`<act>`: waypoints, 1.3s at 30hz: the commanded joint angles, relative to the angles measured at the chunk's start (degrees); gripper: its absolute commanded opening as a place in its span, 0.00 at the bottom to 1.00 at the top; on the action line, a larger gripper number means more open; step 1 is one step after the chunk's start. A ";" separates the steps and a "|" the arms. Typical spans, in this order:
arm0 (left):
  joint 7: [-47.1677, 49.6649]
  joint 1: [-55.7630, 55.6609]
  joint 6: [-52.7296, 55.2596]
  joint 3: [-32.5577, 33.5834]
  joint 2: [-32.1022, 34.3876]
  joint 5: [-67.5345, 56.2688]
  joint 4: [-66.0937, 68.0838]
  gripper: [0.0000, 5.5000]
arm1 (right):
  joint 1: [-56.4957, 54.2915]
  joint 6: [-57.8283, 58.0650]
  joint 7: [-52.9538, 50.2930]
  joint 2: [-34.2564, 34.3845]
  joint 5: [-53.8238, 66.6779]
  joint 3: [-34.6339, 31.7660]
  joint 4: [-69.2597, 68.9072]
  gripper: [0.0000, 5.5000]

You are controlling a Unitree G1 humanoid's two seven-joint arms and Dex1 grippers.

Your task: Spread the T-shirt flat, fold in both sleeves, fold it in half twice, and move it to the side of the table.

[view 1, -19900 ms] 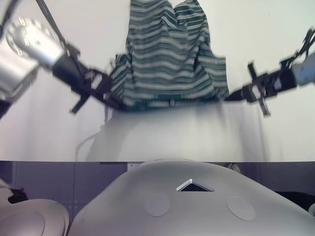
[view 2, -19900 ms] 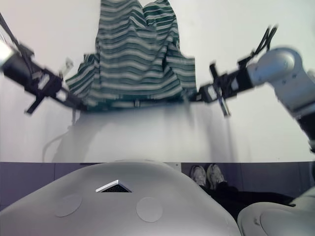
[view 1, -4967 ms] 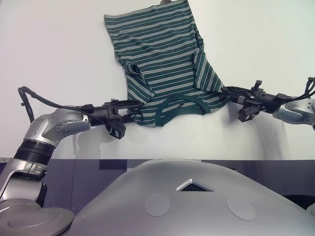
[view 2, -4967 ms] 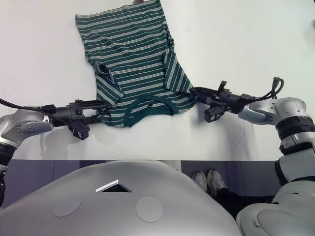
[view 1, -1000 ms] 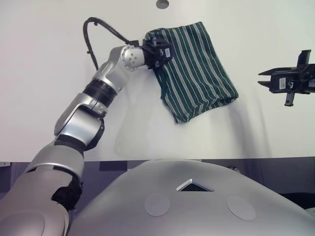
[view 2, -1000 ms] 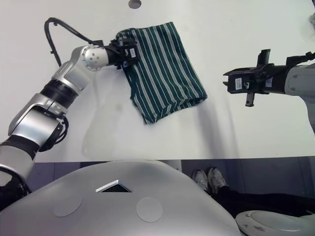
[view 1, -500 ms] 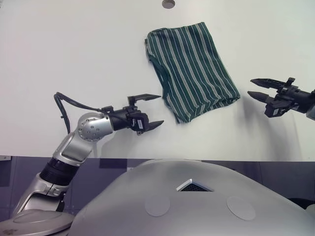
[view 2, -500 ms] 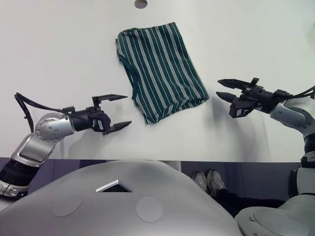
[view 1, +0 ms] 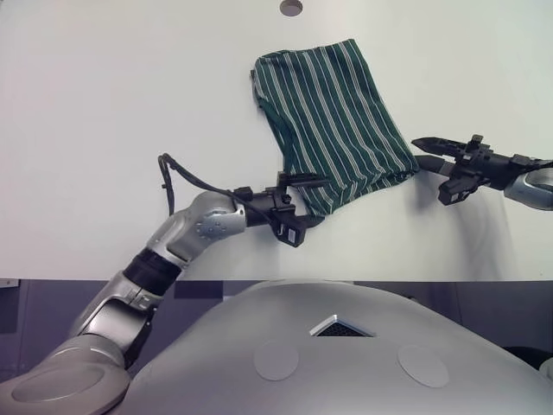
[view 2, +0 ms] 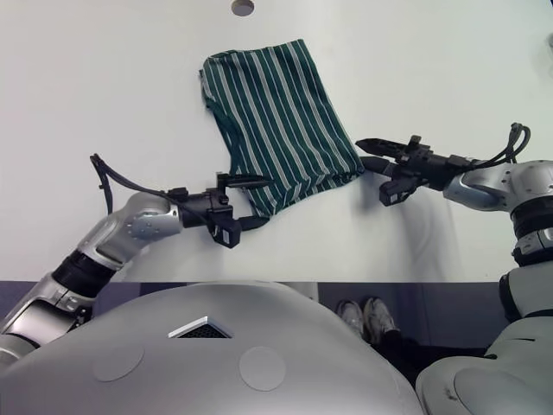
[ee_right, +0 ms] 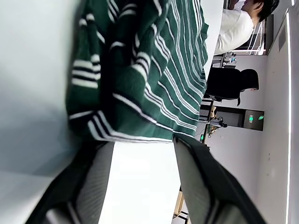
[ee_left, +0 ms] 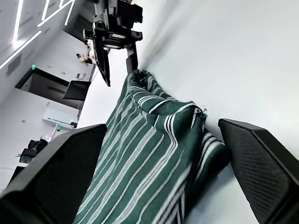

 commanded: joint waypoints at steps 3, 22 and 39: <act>3.70 -0.20 3.72 -1.18 1.44 8.79 9.16 0.80 | 1.04 -0.57 0.30 2.54 -5.44 8.79 2.16 0.43; -9.43 -8.33 -0.60 0.74 3.16 -15.85 15.02 0.26 | -6.87 -8.33 35.07 8.08 28.74 10.52 5.74 0.01; -27.02 -5.20 12.77 6.04 9.91 -32.71 1.74 0.01 | 4.58 51.57 100.15 -11.93 88.75 -3.09 -51.48 0.00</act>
